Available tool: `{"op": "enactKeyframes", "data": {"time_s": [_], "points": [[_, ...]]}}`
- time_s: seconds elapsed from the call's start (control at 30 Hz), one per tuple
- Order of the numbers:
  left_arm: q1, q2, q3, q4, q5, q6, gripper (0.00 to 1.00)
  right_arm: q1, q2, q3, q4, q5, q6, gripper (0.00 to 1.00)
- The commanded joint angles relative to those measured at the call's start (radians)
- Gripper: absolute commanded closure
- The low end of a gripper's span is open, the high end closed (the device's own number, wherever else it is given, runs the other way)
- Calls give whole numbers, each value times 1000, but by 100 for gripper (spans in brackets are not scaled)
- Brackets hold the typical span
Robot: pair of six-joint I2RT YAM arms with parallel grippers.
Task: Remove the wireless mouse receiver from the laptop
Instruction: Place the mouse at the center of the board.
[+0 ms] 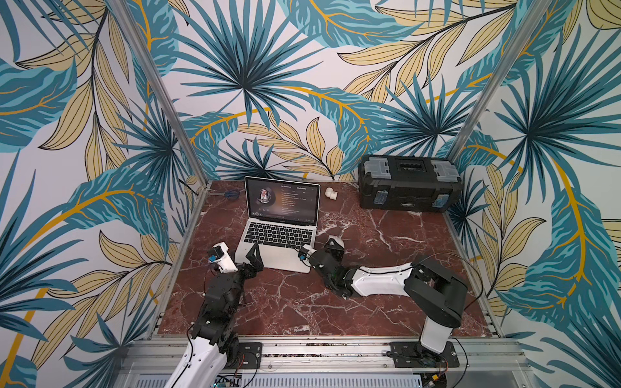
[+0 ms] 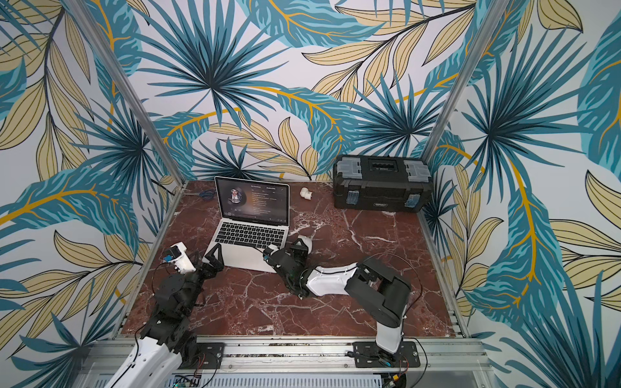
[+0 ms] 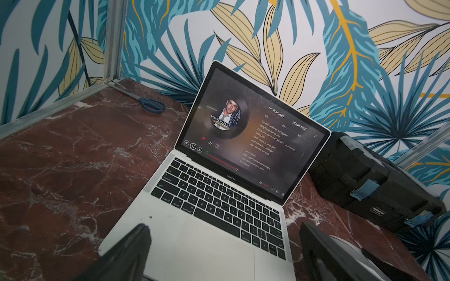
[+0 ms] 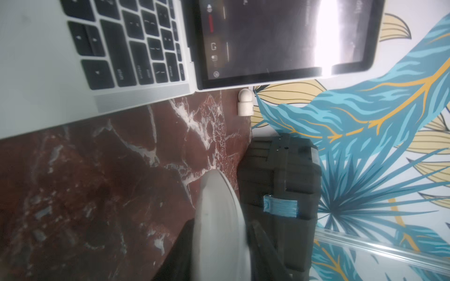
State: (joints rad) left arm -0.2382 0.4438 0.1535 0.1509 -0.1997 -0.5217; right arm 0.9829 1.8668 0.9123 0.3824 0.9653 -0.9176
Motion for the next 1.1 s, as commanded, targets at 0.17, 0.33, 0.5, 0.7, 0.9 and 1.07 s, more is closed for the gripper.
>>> {"op": "enactKeyframes", "data": {"time_s": [0.17, 0.33, 0.5, 0.7, 0.9, 1.07], "points": [[5, 20, -31, 43, -19, 36, 0, 7, 122, -4, 186, 26, -85, 100], [5, -26, -46, 17, -19, 36, 0, 7, 167, -3, 150, 41, -36, 100], [5, -54, -53, 1, -19, 36, 0, 7, 172, -10, 38, 21, 44, 75], [5, -42, -62, 18, -19, 36, 0, 8, 165, -15, -65, -32, 107, 49], [9, -31, -57, 82, -19, 36, 0, 10, 124, -18, -222, -139, 217, 38], [35, 86, 13, 108, -19, 36, 0, 14, -35, -18, -383, -318, 367, 23]]}}
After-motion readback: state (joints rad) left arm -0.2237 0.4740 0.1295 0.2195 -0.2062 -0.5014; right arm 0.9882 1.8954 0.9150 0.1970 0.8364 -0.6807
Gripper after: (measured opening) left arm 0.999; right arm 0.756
